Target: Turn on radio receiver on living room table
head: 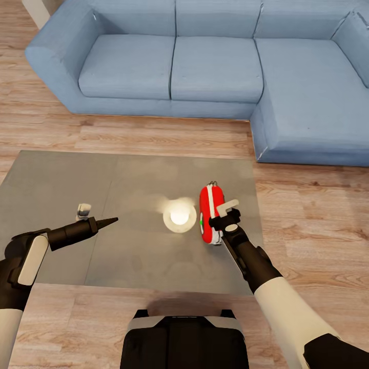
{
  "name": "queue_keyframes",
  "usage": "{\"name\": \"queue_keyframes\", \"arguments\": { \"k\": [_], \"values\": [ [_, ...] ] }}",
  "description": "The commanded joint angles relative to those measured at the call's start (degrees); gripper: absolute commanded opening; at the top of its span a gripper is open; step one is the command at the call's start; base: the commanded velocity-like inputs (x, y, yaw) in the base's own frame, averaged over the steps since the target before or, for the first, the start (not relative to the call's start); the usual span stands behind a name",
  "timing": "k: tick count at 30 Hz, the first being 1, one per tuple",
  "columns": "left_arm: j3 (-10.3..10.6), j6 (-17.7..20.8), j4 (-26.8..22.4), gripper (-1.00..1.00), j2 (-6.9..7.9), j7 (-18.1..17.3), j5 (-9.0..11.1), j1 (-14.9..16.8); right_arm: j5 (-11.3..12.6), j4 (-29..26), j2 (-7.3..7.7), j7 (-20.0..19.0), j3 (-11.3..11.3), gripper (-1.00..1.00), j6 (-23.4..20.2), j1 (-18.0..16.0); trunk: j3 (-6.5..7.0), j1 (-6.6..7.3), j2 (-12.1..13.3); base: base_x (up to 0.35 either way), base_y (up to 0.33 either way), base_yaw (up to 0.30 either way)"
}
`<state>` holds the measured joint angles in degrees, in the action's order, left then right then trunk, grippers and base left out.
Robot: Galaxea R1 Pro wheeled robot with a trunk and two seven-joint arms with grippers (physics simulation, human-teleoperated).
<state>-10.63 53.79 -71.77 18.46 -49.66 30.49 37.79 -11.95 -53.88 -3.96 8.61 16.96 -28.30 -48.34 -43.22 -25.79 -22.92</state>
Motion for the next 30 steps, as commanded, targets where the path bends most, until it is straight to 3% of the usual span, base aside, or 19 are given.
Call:
{"name": "queue_keyframes", "arguments": {
  "k": [1, 7, 9, 10, 13, 14, 15, 16, 18, 30],
  "values": [
    [0.0, 0.0, 0.0, -1.0, 0.0, 0.0, 0.0, 0.0, -0.03, 0.0, 0.0, 0.0, 0.0, 1.0, 0.0, 0.0, 0.0, 0.0, 0.0, 0.0, 0.0, 0.0],
    [0.0, -0.04, 0.02, -1.0, 0.0, 0.0, 0.0, 0.0, -0.11, -1.9, 0.06, -0.37, 0.0, 1.0, -0.52, 0.0, 0.0, 0.0, 0.0, 0.0, 0.0, 0.0],
    [0.0, -0.07, 0.01, -1.0, 0.0, 0.0, 0.0, 0.0, 0.35, -5.46, 0.13, -0.64, 0.0, 1.0, -2.73, 0.0, 0.0, 0.0, 0.0, 0.0, 0.0, 0.0],
    [0.0, -0.07, -0.01, -1.0, 0.0, 0.0, 0.0, 0.0, 1.12, -8.3, 0.22, -0.74, 0.0, 1.0, -5.15, 0.0, 0.0, 0.0, 0.0, 0.0, 0.0, 0.0],
    [0.08, -0.01, -0.34, -1.0, 0.06, 0.03, -0.07, 0.0, 6.59, -22.2, 1.1, -1.68, 0.0, 1.0, -18.0, 0.0, 0.0, 0.0, 0.0, 0.0, 0.0, 0.0],
    [0.14, 0.0, -0.84, -1.0, 0.08, -0.04, -0.29, 0.0, 9.52, -30.12, 2.7, -2.1, 0.0, 1.0, -25.97, 0.0, 0.0, 0.0, 0.0, 0.0, 0.0, 0.0],
    [0.17, 0.03, -1.76, -1.0, 0.09, -0.02, -0.52, 0.0, 11.04, -33.18, 4.19, -2.5, 0.04, 1.0, -30.33, 0.0, 0.0, 0.0, 0.0, 0.0, 0.0, 0.0],
    [0.21, 0.05, -2.44, -1.0, 0.09, 0.02, -0.62, 0.0, 11.68, -34.3, 4.89, -2.97, 0.03, 1.0, -31.7, 0.0, 0.0, 0.0, 0.0, 0.0, 0.0, 0.0],
    [0.27, 0.08, -3.72, -1.0, 0.09, 0.69, -0.74, 0.0, 12.48, -35.78, 5.88, -4.5, 0.01, 1.0, -31.7, 0.0, 0.0, 0.0, 0.0, 0.0, 0.0, 0.0],
    [1.75, 2.89, -8.47, -1.0, 0.67, 1.93, -0.76, 0.0, 12.74, -36.3, 6.24, -4.96, -0.01, 1.0, -31.7, 0.0, 0.0, 0.0, 0.0, -0.236, 0.0, 0.0]
  ]
}}
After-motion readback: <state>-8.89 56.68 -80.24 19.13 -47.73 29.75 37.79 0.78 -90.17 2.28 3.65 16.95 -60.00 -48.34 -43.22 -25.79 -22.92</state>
